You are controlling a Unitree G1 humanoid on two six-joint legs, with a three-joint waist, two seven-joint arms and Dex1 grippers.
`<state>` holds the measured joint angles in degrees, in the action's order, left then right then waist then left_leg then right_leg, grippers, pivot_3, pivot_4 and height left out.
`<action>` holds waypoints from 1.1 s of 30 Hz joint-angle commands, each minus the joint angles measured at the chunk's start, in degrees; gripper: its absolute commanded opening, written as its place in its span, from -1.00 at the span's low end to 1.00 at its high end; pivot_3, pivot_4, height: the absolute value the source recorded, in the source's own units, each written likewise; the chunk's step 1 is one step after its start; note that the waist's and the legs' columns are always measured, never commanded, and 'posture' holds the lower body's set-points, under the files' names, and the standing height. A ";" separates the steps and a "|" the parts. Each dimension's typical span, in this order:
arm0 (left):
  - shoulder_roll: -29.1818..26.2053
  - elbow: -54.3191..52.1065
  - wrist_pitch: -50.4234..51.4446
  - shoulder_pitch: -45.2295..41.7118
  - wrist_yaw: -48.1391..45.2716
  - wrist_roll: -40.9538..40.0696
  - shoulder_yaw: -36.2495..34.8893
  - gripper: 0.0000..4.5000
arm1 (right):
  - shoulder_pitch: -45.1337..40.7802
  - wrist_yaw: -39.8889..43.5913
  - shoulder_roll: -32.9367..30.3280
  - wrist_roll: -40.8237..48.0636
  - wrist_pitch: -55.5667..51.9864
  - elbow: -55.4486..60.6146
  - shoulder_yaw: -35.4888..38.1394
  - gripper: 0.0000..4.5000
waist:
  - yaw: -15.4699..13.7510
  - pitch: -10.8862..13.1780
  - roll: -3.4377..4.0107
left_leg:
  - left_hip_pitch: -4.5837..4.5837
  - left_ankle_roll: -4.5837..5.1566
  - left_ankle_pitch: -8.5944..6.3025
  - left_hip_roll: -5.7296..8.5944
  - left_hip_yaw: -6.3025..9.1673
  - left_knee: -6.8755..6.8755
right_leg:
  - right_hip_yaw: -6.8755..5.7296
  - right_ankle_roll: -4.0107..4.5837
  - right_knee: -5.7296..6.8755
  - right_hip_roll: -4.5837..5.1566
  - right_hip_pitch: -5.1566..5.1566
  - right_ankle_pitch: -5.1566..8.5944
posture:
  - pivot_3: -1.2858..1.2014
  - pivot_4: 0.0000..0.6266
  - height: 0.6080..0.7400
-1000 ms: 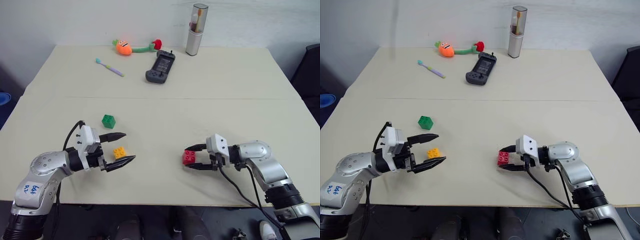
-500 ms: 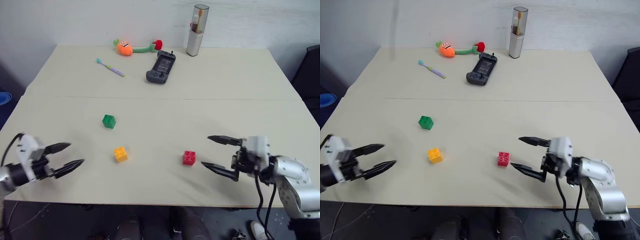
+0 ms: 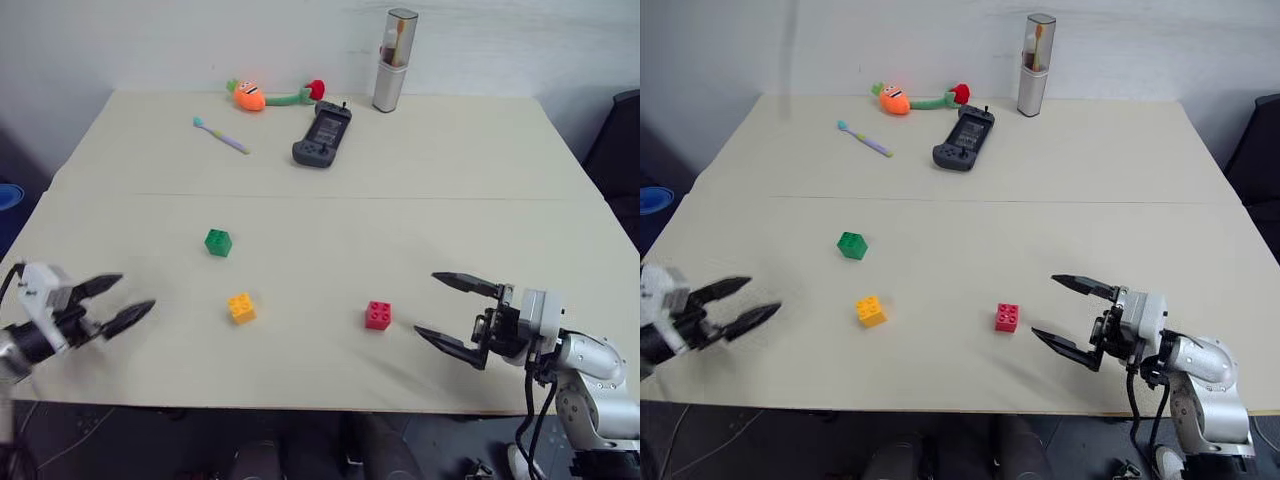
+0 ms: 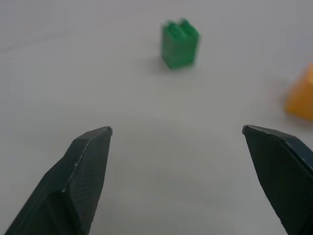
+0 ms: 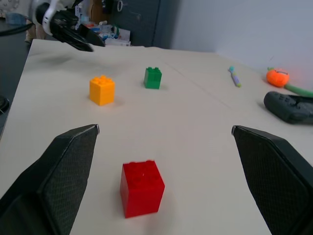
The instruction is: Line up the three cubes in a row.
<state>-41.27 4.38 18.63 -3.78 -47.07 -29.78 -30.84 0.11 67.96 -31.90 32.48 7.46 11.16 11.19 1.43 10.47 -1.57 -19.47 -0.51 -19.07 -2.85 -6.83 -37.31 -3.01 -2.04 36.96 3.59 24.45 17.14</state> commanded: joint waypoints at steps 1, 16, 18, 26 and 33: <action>5.75 -10.06 8.88 -5.08 13.90 -3.89 1.56 1.00 | -1.70 -2.40 0.91 1.91 -0.84 4.29 -0.55 0.98 | -0.11 -0.02 -0.04 | 0.00 0.00 0.00 0.01 0.00 -0.02 | 0.00 -0.03 -0.01 0.01 -0.01 -0.02 | 0.03 -0.52 1.00; 24.64 1.15 2.84 -19.20 38.31 13.89 17.59 1.00 | -7.52 -10.12 4.53 0.86 -2.29 8.17 -4.13 0.98 | -0.25 -0.01 -0.08 | -0.03 -0.37 0.22 0.06 -0.07 -0.09 | 0.01 -0.07 -0.04 -0.10 -0.01 -0.04 | 0.03 -0.52 1.00; 25.02 2.95 1.89 -19.96 37.21 13.82 17.91 1.00 | -7.29 -10.50 4.42 0.68 -2.23 8.45 -4.02 0.98 | -0.21 -0.01 -0.08 | -0.04 -0.37 0.22 0.05 -0.07 -0.11 | 0.01 -0.07 -0.03 -0.10 -0.01 -0.04 | 0.03 -0.52 1.00; 22.49 1.43 2.66 -18.78 36.03 16.20 18.90 0.12 | -5.71 -11.31 4.56 -0.09 -1.52 9.07 -3.94 1.00 | 0.00 -0.01 -0.08 | -0.01 -0.38 0.23 0.04 -0.07 -0.10 | 0.01 -0.07 0.00 -0.10 -0.01 -0.04 | 0.03 -0.52 1.00; 15.26 0.03 0.96 -21.55 20.66 8.89 16.40 -0.32 | -5.12 -11.49 4.57 -0.44 -0.88 9.07 -3.89 1.00 | -0.02 0.00 -0.09 | -0.01 -0.40 0.24 0.03 -0.06 -0.09 | 0.00 -0.07 0.02 -0.10 -0.01 -0.04 | 0.03 -0.52 1.00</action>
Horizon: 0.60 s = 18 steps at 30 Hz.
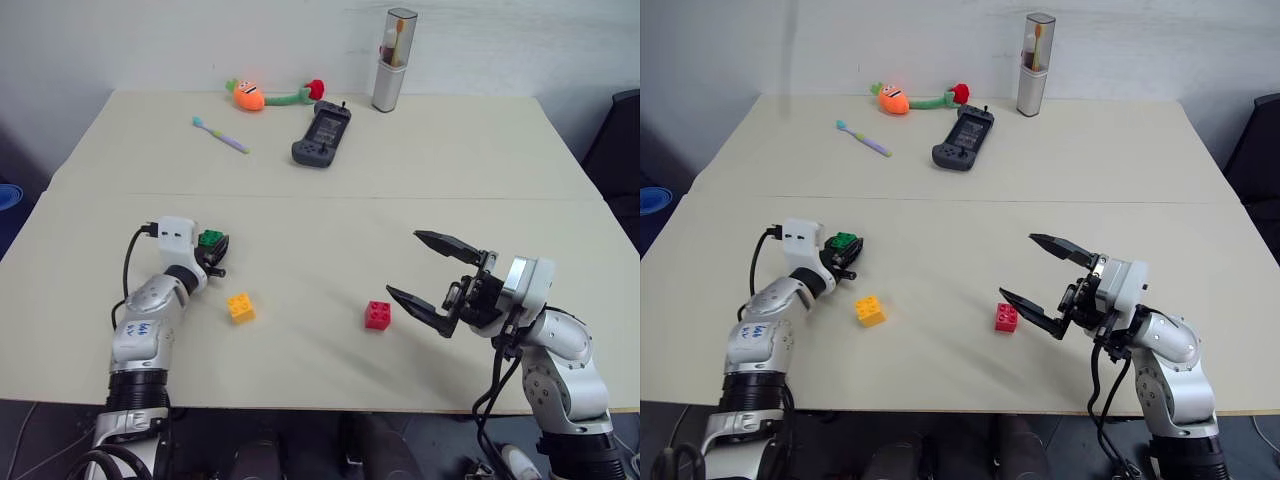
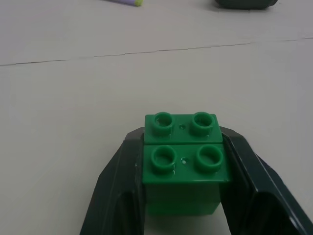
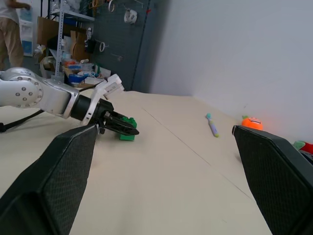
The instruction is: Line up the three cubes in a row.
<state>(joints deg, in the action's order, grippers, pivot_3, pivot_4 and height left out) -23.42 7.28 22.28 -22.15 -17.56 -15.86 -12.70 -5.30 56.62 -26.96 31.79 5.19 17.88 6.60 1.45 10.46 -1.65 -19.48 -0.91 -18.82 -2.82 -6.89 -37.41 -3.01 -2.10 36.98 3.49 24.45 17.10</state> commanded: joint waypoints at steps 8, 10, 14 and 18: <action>-17.84 -14.35 -1.11 -7.69 -43.78 -7.72 15.29 -0.32 | 3.20 4.39 -7.47 1.54 1.90 -0.43 7.45 1.00 | -0.65 0.06 0.01 | -0.17 0.04 -0.02 0.07 0.00 -0.08 | -0.01 0.00 -0.15 0.03 0.01 0.01 | 0.03 -0.52 1.00; -17.22 -15.83 1.19 -8.96 -43.16 -6.73 18.55 -0.32 | 4.65 6.38 -10.23 2.40 1.96 -2.18 10.57 1.00 | -1.04 0.06 0.02 | -0.13 0.11 -0.05 0.08 -0.08 -0.14 | 0.07 -0.01 -0.17 0.03 -0.02 0.00 | 0.03 -0.52 1.00; -13.19 -16.94 1.44 -8.08 -42.36 -6.07 22.67 -0.32 | 8.38 8.65 -12.43 3.55 1.00 -0.77 12.11 1.00 | -1.16 0.07 0.01 | -0.14 0.14 -0.07 0.01 -0.05 -0.29 | 0.11 -0.02 -0.08 -0.10 -0.02 0.00 | 0.03 -0.52 1.00; -11.16 -12.41 -5.22 -7.03 -42.93 0.90 28.50 -0.32 | 11.30 7.88 -12.00 4.20 0.16 1.84 12.65 1.00 | -1.08 0.07 0.02 | -0.10 0.10 -0.05 -0.01 -0.09 -0.28 | 0.18 -0.02 -0.02 -0.14 0.00 0.00 | 0.03 -0.52 1.00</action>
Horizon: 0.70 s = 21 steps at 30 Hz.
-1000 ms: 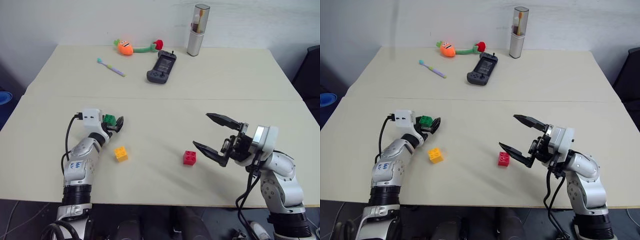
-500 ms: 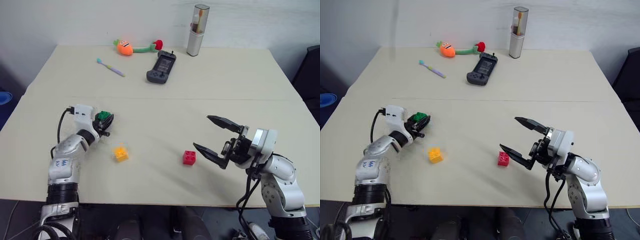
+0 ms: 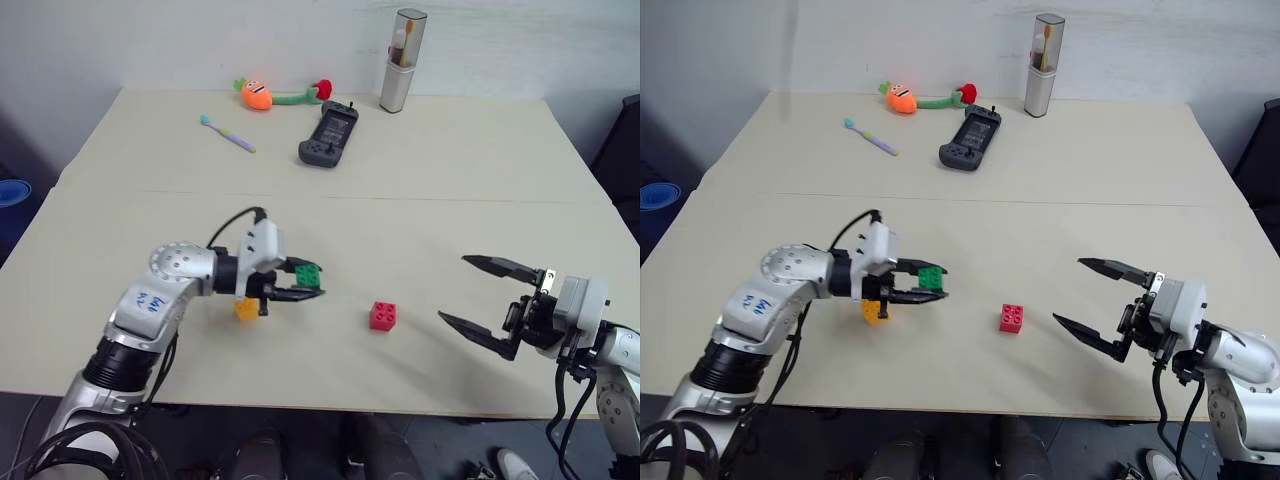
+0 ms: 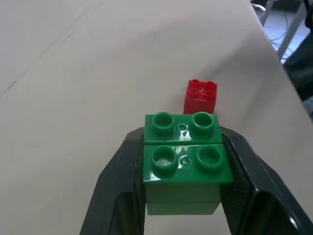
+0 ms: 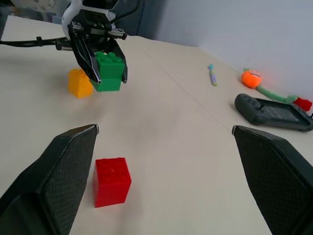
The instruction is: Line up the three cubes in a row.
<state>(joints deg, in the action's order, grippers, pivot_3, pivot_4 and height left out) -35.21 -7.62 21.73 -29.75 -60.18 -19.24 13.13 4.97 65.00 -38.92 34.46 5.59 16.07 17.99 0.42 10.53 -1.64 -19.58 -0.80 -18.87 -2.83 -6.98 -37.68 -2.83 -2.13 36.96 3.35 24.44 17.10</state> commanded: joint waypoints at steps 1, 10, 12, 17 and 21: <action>1.40 3.72 -5.36 0.56 -0.03 5.21 3.45 -0.32 | 1.47 -0.91 0.17 1.61 -0.40 4.19 1.24 1.00 | -0.10 0.00 0.00 | 0.01 -0.01 0.00 0.00 0.00 0.00 | 0.00 0.00 0.00 0.00 -0.01 0.00 | 0.03 -0.52 1.00; 5.85 8.11 -9.60 0.01 -1.25 9.40 7.20 -0.32 | 2.37 -2.49 1.78 1.58 0.32 6.03 1.17 1.00 | -0.31 0.00 -0.01 | -0.10 0.05 -0.02 0.01 0.07 -0.12 | -0.06 -0.01 -0.01 0.04 0.00 0.00 | 0.03 -0.52 1.00; 6.63 8.90 -9.88 -0.52 -1.98 9.50 7.64 -0.32 | 2.18 -2.59 2.03 1.45 0.42 6.17 0.88 1.00 | -0.30 0.00 -0.01 | -0.10 0.05 -0.02 0.01 0.07 -0.12 | -0.06 -0.01 0.00 0.04 0.00 0.00 | 0.03 -0.52 1.00; 7.70 10.83 -10.48 -1.54 -1.79 11.26 7.59 -0.32 | 1.58 -3.07 2.21 0.96 0.14 6.76 -0.30 1.00 | -0.29 0.00 -0.01 | -0.12 0.07 -0.03 0.02 0.08 -0.18 | -0.07 -0.02 0.01 0.04 0.00 -0.01 | 0.03 -0.52 1.00; 8.30 11.70 -11.35 -1.39 -0.77 12.28 7.25 -0.32 | 0.81 -3.71 2.29 0.72 -0.06 6.92 -1.22 1.00 | -0.27 0.00 -0.01 | -0.11 0.07 -0.03 0.01 0.09 -0.18 | -0.07 -0.02 0.02 0.04 0.00 -0.01 | 0.03 -0.52 1.00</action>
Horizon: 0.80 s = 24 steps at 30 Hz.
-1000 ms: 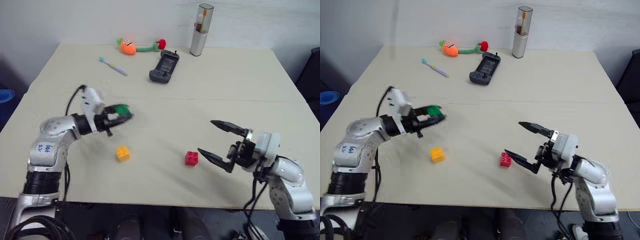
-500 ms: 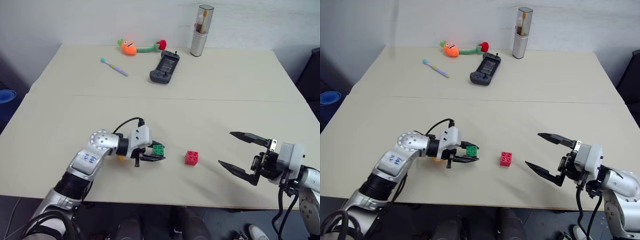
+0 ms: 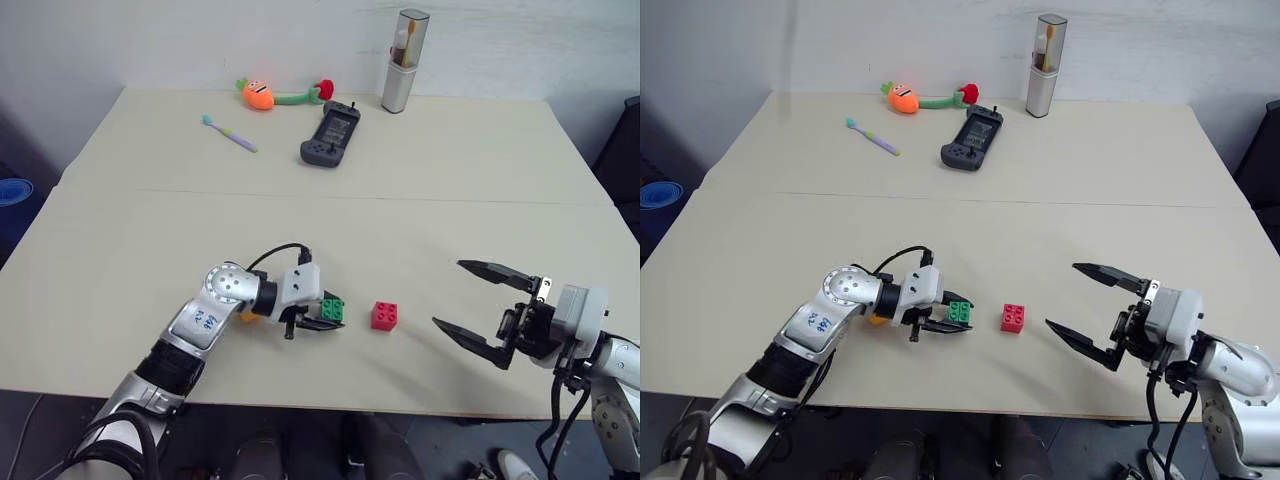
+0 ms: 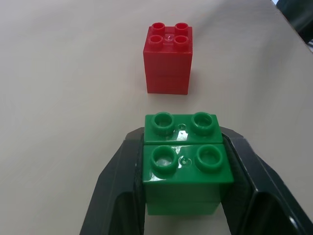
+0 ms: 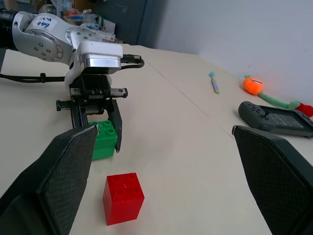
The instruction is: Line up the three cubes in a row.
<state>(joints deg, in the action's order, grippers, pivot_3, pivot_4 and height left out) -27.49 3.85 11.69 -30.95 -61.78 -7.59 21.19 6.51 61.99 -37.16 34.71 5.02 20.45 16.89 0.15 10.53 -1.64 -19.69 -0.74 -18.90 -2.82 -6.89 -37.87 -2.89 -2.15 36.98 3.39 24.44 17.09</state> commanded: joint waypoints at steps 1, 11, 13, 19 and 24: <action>0.75 0.36 -1.47 -0.16 0.85 0.69 -0.83 -0.32 | -0.94 -0.88 0.53 0.45 0.47 2.50 -0.34 1.00 | -0.01 0.00 0.00 | 0.00 0.00 0.00 0.00 0.00 -0.01 | 0.00 0.00 0.01 0.00 0.00 0.00 | 0.03 -0.52 1.00; 1.05 -3.07 -0.88 0.45 0.91 -1.71 -3.83 0.89 | -1.95 -0.68 0.39 0.48 0.51 1.15 -0.81 1.00 | -0.04 0.00 0.00 | -0.04 0.01 -0.01 0.00 0.03 -0.05 | -0.03 0.00 0.01 0.01 0.00 0.00 | 0.03 -0.52 1.00; 1.10 -4.90 -1.26 0.51 1.26 -3.64 -6.30 0.89 | -1.93 -0.51 0.39 0.51 0.52 0.85 -0.82 1.00 | -0.04 0.00 0.00 | -0.05 0.01 -0.01 -0.01 0.04 -0.05 | -0.04 0.00 0.01 0.01 0.01 0.00 | 0.03 -0.52 1.00; -1.76 -10.80 2.42 1.74 -0.49 -12.09 -14.71 0.89 | -1.92 -0.36 0.27 0.89 -0.14 1.06 -0.98 1.00 | 0.12 0.00 0.00 | -0.05 0.01 -0.01 -0.03 0.05 -0.06 | -0.04 0.00 0.03 0.01 0.00 0.00 | 0.03 -0.52 1.00; -12.35 -9.87 4.88 8.46 -4.06 -17.55 -27.00 0.89 | -3.54 -0.30 -0.02 2.93 -2.55 2.40 -1.87 1.00 | 1.09 0.01 0.02 | 0.01 -0.03 0.00 -0.10 0.03 -0.06 | -0.02 0.01 0.09 -0.02 0.01 0.00 | 0.03 -0.52 1.00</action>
<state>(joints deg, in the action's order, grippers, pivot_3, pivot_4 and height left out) -37.69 -6.15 16.78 -24.35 -64.01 -23.43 -1.68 3.45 61.65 -36.97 35.66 3.09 20.43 14.98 1.25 10.54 -1.62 -19.68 -0.78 -18.90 -2.93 -6.86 -37.91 -2.92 -2.12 37.09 3.37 24.45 17.10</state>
